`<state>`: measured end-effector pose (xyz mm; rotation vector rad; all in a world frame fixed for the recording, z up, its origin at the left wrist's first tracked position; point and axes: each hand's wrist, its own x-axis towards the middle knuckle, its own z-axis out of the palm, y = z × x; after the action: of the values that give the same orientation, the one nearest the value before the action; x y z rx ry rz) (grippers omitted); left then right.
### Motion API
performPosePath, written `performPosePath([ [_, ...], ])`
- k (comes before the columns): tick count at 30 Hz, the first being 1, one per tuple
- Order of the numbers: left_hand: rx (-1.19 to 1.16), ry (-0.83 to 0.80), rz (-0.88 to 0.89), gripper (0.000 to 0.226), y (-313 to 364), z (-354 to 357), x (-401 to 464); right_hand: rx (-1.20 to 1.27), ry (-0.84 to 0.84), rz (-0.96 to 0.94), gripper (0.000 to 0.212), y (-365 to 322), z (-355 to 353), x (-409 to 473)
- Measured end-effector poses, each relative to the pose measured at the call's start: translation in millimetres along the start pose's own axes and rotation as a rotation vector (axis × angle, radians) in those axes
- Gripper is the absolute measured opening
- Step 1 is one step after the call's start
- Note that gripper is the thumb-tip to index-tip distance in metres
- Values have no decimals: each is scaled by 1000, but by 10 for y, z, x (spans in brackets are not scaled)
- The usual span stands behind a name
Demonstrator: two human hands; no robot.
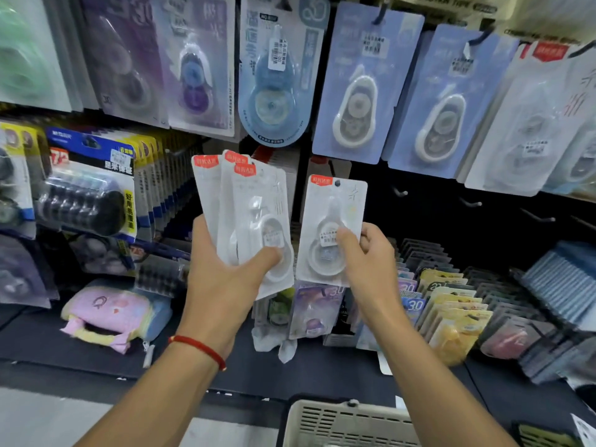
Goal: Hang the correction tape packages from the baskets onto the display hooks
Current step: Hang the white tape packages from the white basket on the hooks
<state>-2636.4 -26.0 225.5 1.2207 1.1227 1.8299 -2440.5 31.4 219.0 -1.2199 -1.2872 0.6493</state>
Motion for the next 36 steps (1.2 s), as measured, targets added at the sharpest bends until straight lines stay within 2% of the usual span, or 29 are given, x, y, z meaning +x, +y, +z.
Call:
performPosePath([
  [5,15,-20,-48,67,-55,33,-15,-37,-13,40,19,296,86,160],
  [9,1,-8,-78,65,-87,67,-19,-55,30,157,29,428,354,761],
  [12,-31,-3,-106,65,-94,101,-12,-83,46,344,59,544,497,1177],
  [16,-58,-15,-119,65,-86,154,3,-92,57,494,93,631,529,1355],
  [17,-62,-22,-121,65,-83,169,2,-128,66,499,94,636,510,1332],
  [19,-70,-21,-124,64,-66,201,-12,-303,59,425,80,622,429,1203],
  [21,-89,-3,-131,65,-40,224,-33,-403,52,278,53,565,301,945],
  [23,-122,23,-130,68,-19,230,-57,-247,-43,153,30,424,179,613],
  [24,-135,29,-125,69,-11,231,-73,-116,-123,114,27,323,120,442],
  [26,-144,12,-109,68,-3,250,-118,52,-305,28,31,90,6,154],
  [29,-121,-77,-102,71,4,294,-191,44,-476,-62,35,-212,-67,-122],
  [34,-297,-223,-238,91,43,321,-225,82,-442,6,41,-412,-141,-237],
  [36,-333,-242,-273,79,54,312,-230,68,-402,37,48,-416,-187,-261],
])
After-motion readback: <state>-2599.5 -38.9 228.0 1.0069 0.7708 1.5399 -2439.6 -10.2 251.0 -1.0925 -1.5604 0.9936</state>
